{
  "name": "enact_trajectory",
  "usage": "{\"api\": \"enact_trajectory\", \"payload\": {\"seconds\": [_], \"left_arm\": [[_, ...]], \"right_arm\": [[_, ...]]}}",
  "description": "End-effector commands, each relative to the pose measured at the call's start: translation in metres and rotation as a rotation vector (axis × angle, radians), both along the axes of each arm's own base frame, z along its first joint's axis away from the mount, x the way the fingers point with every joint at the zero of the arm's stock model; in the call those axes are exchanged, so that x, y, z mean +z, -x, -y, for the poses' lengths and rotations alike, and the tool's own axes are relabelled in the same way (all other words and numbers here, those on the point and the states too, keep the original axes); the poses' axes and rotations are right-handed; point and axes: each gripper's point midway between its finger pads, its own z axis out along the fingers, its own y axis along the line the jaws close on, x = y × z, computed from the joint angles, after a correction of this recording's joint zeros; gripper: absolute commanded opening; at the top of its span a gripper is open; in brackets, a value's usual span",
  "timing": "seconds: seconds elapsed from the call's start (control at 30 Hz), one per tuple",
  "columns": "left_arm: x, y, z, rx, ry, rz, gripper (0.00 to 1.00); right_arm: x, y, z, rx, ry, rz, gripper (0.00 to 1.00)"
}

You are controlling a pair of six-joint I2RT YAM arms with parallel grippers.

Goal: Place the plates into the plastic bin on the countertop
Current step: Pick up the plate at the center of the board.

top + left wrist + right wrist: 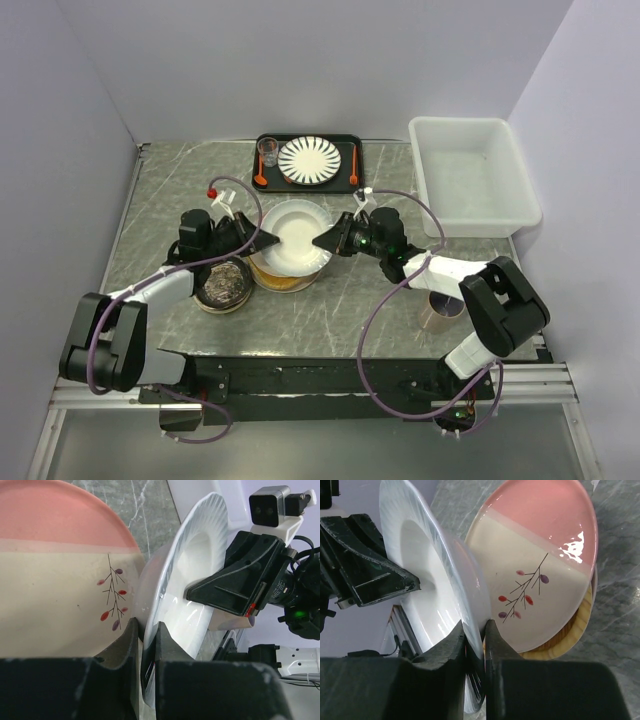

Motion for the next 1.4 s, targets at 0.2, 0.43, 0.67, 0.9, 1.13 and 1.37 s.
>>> {"api": "enact_trajectory", "payload": {"seconds": [0.2, 0.43, 0.67, 0.9, 1.13, 1.37], "left_arm": [[0.035, 0.0, 0.004, -0.021, 0.038, 0.09, 0.08], [0.033, -0.002, 0.0, 0.002, 0.014, 0.11, 0.57], [0.025, -0.003, -0.003, 0.021, -0.01, 0.106, 0.99], [0.02, -0.005, -0.008, 0.057, -0.034, 0.093, 0.99], [0.033, -0.007, -0.019, 0.131, -0.064, 0.145, 0.99], [0.059, 0.005, -0.022, 0.137, -0.033, 0.235, 0.99]], "right_arm": [[0.038, 0.008, -0.011, 0.081, -0.079, 0.131, 0.0], [0.044, 0.011, -0.01, 0.085, -0.098, 0.156, 0.0], [0.048, 0.014, -0.01, 0.093, -0.11, 0.165, 0.0], [0.05, 0.015, -0.01, 0.094, -0.106, 0.167, 0.0], [0.048, 0.006, -0.005, 0.06, -0.056, 0.155, 0.0], [0.049, -0.03, 0.016, -0.068, 0.033, 0.11, 0.0]]}}
